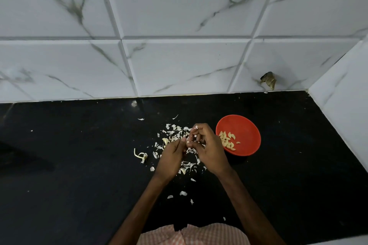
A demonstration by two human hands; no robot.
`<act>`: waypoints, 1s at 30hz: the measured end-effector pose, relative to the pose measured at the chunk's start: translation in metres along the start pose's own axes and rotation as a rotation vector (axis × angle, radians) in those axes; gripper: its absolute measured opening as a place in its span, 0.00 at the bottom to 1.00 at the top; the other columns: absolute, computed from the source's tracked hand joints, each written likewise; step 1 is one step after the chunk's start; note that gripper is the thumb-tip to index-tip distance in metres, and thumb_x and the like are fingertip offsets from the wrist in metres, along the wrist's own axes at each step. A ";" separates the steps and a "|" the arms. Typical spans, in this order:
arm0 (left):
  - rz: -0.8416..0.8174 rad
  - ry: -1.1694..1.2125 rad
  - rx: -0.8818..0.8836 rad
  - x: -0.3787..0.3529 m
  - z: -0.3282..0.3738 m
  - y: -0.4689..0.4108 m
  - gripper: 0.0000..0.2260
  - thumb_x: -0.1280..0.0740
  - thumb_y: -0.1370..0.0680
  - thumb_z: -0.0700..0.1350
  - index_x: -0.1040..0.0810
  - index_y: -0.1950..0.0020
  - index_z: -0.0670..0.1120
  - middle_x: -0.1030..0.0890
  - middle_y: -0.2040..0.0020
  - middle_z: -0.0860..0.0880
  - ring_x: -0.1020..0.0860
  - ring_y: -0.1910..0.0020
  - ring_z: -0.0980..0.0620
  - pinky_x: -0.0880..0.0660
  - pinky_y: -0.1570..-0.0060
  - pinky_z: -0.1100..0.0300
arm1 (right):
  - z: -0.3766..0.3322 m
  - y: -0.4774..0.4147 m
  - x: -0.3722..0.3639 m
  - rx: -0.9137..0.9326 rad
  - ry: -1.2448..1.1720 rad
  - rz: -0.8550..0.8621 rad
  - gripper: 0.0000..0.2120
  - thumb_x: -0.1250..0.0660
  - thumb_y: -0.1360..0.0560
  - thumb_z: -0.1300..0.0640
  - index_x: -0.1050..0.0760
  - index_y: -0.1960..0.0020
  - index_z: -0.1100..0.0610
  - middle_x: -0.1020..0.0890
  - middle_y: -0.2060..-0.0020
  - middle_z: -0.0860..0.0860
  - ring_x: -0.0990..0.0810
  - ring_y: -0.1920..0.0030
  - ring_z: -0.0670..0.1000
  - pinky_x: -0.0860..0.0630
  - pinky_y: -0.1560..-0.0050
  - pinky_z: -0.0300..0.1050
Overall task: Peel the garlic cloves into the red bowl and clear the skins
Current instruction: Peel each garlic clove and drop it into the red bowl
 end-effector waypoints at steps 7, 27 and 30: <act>0.086 -0.224 -0.053 0.002 0.013 -0.002 0.22 0.46 0.13 0.49 0.22 0.61 0.43 0.30 0.70 0.53 0.35 0.72 0.58 0.36 0.67 0.56 | -0.014 -0.014 0.001 0.052 0.053 -0.054 0.20 0.32 0.28 0.76 0.28 0.48 0.53 0.22 0.55 0.48 0.21 0.57 0.42 0.24 0.59 0.30; 0.036 0.064 -0.120 0.012 0.054 -0.003 0.18 0.45 0.13 0.45 0.26 0.61 0.44 0.29 0.70 0.57 0.33 0.70 0.59 0.35 0.67 0.64 | -0.048 -0.023 0.018 0.202 0.016 0.126 0.22 0.28 0.25 0.67 0.30 0.40 0.47 0.21 0.49 0.45 0.22 0.48 0.52 0.26 0.46 0.41; 0.035 0.054 -0.110 0.015 0.055 -0.003 0.18 0.44 0.13 0.45 0.27 0.62 0.44 0.32 0.70 0.56 0.36 0.70 0.58 0.38 0.66 0.59 | -0.049 -0.027 0.021 0.174 0.001 0.078 0.22 0.27 0.27 0.67 0.29 0.43 0.46 0.21 0.53 0.42 0.22 0.52 0.52 0.25 0.48 0.47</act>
Point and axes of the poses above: each hand's wrist, its own y-axis away from the middle knuckle, its own x-axis out of the back of the hand, z = x × y, the point moved 4 cm from there along -y, towards the middle knuckle
